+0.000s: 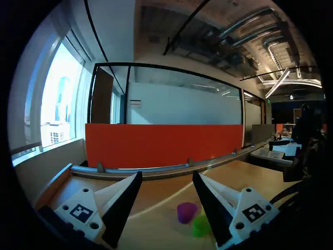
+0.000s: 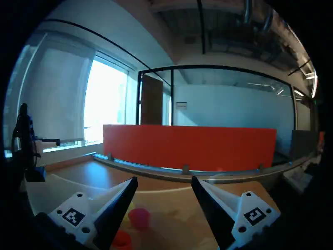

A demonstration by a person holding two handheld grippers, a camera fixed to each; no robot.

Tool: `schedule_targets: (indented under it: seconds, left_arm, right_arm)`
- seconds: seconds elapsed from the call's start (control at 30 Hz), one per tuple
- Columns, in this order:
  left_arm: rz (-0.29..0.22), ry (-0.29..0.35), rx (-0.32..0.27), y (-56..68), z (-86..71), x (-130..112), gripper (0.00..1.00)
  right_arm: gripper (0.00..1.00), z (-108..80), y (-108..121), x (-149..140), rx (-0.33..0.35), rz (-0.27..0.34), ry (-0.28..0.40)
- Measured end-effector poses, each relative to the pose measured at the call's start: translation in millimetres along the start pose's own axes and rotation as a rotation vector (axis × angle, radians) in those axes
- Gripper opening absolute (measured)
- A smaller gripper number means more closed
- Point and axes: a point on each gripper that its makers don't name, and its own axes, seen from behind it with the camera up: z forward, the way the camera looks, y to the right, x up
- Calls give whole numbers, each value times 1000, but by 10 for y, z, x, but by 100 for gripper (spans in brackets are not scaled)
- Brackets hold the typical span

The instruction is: Pour water

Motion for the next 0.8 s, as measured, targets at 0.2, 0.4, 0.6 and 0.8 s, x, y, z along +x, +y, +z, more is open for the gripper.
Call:
schedule_targets:
  seconds: [0.2, 0.4, 0.6, 0.8]
  left_arm:
    - [-16, 2, -112, 211, 39, 71, 89]
    - [-21, 2, -198, 373, 72, 109, 89]
    - [-16, 5, -233, 437, 88, 136, 89]
    - [-17, -20, -263, 469, 99, 84, 89]
  right_arm:
    - [100, 5, -357, 92, 157, 10, -1]
    - [100, -10, -614, 144, 261, 22, -3]
    - [100, 41, -691, 89, 294, -1, -29]
    - [100, 65, -813, 4, 340, -43, -73]
